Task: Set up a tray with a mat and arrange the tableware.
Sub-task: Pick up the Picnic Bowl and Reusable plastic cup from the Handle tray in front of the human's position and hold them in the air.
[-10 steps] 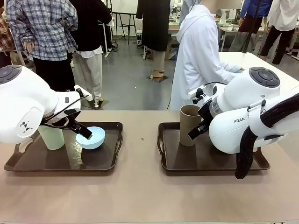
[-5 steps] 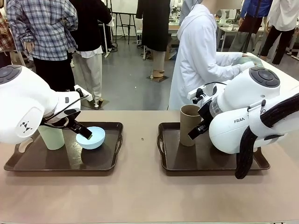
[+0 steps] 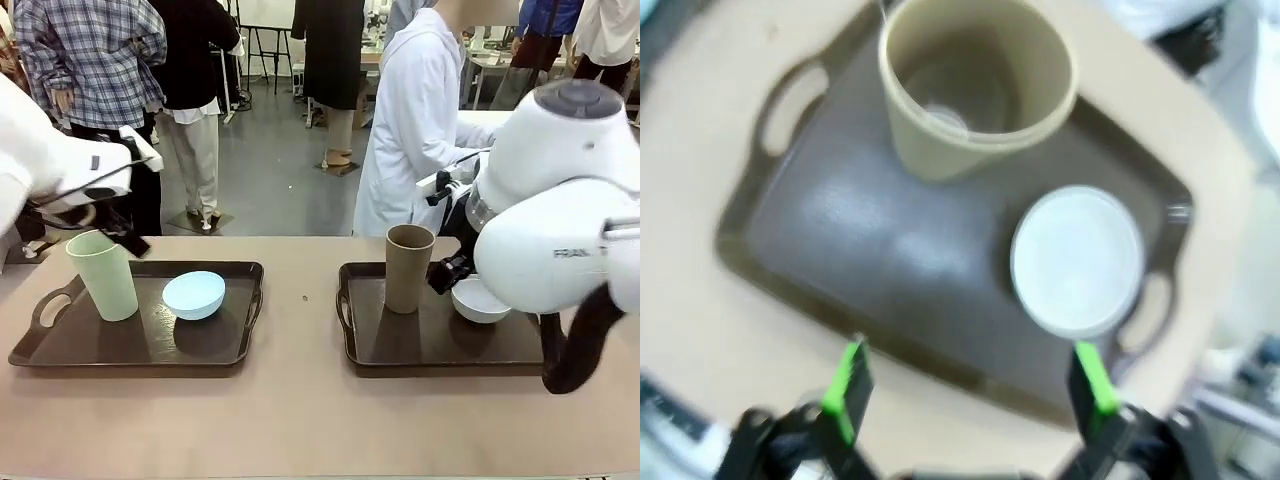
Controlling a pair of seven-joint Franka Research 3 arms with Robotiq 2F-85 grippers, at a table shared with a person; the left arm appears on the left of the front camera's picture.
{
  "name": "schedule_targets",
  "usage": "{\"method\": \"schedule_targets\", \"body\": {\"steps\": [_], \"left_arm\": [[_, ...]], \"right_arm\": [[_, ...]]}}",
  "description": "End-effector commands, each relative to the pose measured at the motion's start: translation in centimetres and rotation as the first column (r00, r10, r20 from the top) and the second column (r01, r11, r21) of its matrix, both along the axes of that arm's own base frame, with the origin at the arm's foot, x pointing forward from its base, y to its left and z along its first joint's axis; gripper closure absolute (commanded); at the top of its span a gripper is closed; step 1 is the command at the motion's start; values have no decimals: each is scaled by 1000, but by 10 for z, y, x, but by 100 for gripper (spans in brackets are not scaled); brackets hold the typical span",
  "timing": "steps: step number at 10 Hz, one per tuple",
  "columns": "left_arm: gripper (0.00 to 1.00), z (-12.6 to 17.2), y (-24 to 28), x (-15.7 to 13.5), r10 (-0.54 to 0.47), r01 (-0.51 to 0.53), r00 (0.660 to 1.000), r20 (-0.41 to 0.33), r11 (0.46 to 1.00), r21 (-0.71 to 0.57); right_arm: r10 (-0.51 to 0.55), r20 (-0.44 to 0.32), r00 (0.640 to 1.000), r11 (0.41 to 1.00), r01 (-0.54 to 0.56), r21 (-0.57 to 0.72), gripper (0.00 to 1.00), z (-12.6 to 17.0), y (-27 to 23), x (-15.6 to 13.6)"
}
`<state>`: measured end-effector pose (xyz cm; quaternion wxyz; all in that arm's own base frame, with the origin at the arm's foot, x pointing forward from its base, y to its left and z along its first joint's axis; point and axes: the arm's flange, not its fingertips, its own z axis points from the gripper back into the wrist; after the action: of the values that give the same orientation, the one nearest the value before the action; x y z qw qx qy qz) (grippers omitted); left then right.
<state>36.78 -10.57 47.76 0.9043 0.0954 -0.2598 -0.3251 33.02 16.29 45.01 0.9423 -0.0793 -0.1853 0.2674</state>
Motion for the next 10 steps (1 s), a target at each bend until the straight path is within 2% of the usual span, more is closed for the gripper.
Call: {"method": "schedule_targets", "body": {"steps": [1, 2, 3, 4, 6, 7, 8, 9, 10], "left_arm": [[0, -48, 40, -115, 16, 2, 981, -192, 996, 91], [0, -57, 50, -125, 18, 9, 953, -302, 996, 87], [0, -70, 56, -132, 17, 10, 933, -358, 997, 75], [0, 7, 20, -37, 43, -25, 980, -194, 995, 94], [0, 7, 20, -37, 43, -25, 980, -194, 995, 94], [0, 7, 27, -50, 37, -9, 962, -271, 995, 101], [0, 10, 25, -36, -6, 6, 952, -305, 1000, 0], [0, 17, 34, -35, -86, 39, 933, -350, 990, -138], [0, 30, 53, -30, -167, 57, 895, -413, 962, -266]], "right_arm": [[-69, -130, 989, 996, 75, 42, 0, -21, -26, -99], [-86, -191, 978, 991, 103, 82, 0, -38, -33, -124], [-133, -201, 971, 987, 147, 58, 0, -55, -41, -140], [-58, -135, 989, 998, 59, 4, 0, 20, 3, -50], [-58, -135, 989, 998, 59, 4, 0, 20, 3, -50], [-75, -176, 982, 997, 80, 16, 0, 25, 5, -67], [-96, -185, 978, 991, 110, 71, 0, 27, -6, -48], [-107, -200, 974, 979, 138, 151, 0, 26, -32, -41], [-118, -241, 963, 957, 175, 230, 0, 26, -57, -40]]}}
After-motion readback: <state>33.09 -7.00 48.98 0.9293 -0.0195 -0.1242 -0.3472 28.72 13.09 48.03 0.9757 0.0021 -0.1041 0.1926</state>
